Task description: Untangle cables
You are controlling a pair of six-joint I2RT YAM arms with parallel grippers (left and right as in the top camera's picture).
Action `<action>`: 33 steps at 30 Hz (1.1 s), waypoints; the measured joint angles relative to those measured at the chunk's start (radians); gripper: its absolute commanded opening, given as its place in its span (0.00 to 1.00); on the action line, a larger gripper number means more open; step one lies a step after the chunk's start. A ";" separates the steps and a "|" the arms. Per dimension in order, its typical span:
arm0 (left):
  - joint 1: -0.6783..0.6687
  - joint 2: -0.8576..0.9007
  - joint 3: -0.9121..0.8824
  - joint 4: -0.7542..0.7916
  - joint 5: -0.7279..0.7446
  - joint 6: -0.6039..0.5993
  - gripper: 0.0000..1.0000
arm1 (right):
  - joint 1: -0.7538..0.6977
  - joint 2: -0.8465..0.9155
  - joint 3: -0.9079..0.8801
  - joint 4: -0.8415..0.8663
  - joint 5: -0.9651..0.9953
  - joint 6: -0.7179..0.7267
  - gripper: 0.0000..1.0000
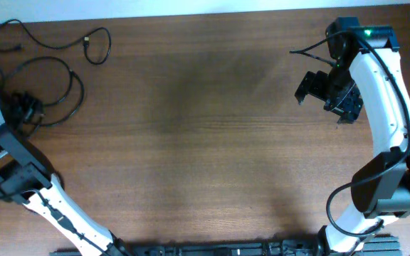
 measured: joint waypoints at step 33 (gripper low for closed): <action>0.114 0.114 0.049 -0.008 -0.018 -0.081 0.00 | 0.000 0.000 0.000 0.001 0.000 0.000 0.98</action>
